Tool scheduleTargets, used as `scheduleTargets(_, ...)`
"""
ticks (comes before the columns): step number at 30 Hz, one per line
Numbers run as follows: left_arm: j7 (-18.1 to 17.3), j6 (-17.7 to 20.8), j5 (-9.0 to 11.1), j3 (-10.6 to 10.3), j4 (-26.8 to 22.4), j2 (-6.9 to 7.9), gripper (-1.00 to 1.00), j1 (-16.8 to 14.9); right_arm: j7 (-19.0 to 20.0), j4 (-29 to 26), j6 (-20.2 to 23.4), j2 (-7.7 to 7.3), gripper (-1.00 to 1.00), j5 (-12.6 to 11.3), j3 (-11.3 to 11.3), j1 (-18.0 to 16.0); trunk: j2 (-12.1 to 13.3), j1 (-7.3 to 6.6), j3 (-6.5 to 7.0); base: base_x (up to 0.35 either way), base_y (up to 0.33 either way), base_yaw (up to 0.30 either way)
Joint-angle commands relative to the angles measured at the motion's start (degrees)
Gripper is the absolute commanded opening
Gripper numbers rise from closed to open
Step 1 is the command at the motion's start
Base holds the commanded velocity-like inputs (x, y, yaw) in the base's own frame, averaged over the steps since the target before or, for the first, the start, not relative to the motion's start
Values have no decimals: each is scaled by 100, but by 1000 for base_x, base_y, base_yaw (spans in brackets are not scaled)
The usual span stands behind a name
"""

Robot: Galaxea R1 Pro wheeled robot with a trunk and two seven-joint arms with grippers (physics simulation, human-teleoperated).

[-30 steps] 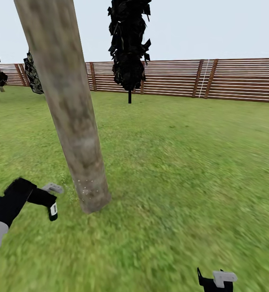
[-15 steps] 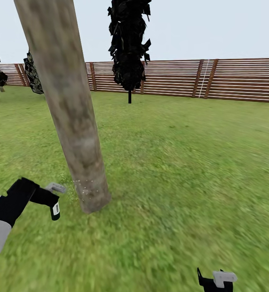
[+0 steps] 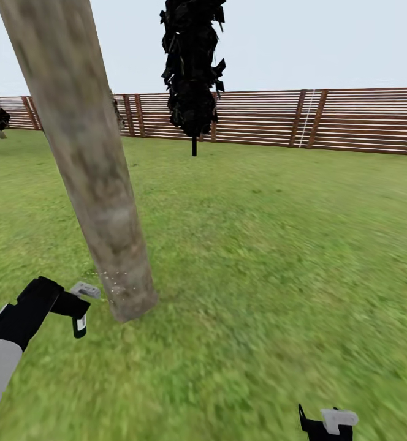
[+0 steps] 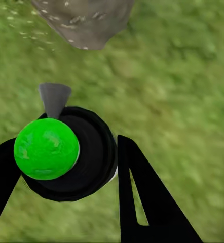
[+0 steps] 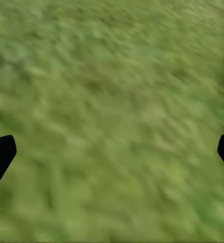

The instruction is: In the garden, pick up the pesticide atomizer on the floor and spray pesticide onto both trees until each tree trunk is fully covered.

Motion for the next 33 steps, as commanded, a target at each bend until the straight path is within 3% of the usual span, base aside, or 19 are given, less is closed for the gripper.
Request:
scheduleTargets(1,-19,32,-42,13,-91,1,-100,-1,-21,7,-17,4,100,60,-21,-5,-2,-1,-5,-170,-222,0)
scheduleTargets(6,-22,54,-32,9,-106,-59,-100,-26,-18,7,-17,11,100,60,-21,-5,-2,-1,-5,-264,-179,25)
scheduleTargets(11,-15,319,-32,-3,-106,-148,-100,-75,-18,10,-17,11,100,60,-20,-7,-2,-1,0,-169,-210,83)
scheduleTargets(17,-7,375,-40,-14,-106,-332,-100,-97,-13,7,-17,11,100,60,-21,-4,-2,-1,16,182,-212,192)
scheduleTargets(21,-6,377,-40,-11,-113,-335,-100,-105,-13,7,-17,11,100,60,-20,-5,-2,-1,16,239,-190,27)
scheduleTargets(26,-6,377,-46,371,-116,-335,-100,-96,-13,7,-17,11,100,60,-20,-5,-2,-1,16,53,-249,2)
scheduleTargets(33,67,352,-94,414,-2,-311,-100,-4,-13,7,-17,11,100,60,-20,-5,-2,-1,16,2,-205,50)
